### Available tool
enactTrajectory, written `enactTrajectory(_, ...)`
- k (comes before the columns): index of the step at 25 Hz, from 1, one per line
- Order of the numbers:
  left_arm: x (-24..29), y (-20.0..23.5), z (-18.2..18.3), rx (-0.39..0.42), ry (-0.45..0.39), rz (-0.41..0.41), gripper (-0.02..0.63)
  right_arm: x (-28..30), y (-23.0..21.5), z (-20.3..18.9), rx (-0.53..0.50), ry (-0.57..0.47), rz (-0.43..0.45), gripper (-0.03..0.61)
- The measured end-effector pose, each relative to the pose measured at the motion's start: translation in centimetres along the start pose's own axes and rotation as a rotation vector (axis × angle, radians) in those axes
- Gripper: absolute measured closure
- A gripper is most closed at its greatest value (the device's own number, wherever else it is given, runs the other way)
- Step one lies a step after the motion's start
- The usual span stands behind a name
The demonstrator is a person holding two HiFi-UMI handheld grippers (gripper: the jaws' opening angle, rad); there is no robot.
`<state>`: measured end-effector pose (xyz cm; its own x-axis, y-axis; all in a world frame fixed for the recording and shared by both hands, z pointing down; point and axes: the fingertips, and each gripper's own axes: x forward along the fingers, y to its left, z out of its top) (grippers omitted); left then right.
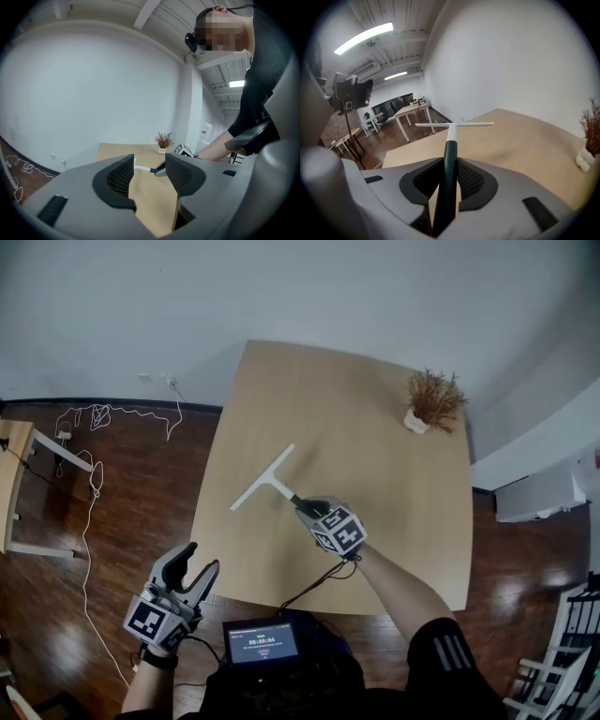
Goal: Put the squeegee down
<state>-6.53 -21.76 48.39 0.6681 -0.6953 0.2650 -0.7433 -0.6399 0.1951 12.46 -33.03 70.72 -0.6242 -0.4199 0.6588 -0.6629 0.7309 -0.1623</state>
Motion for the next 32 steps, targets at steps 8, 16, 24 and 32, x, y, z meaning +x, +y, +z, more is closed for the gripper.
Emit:
enactTrajectory(8, 5.2, 1.2, -0.9, -0.053, 0.054, 0.078, 0.395, 8.2, -5.3, -3.7, -0.023, 0.088, 0.013, 0.463)
enactTrajectory(16, 6.4, 1.9, -1.6, -0.066, 0.075, 0.112, 0.395, 9.9, -5.7, -3.8, -0.056, 0.124, 0.016, 0.463)
enactTrajectory(24, 7.6, 1.4, -1.6, -0.067, 0.078, 0.095, 0.395, 11.1, -6.0, -5.8, -0.05, 0.176, 0.009, 0.454)
enactTrajectory(32, 6.5, 1.5, -1.3, -0.062, 0.075, 0.094, 0.394, 10.5, -6.0, -4.7, -0.029, 0.15, -0.01, 0.428)
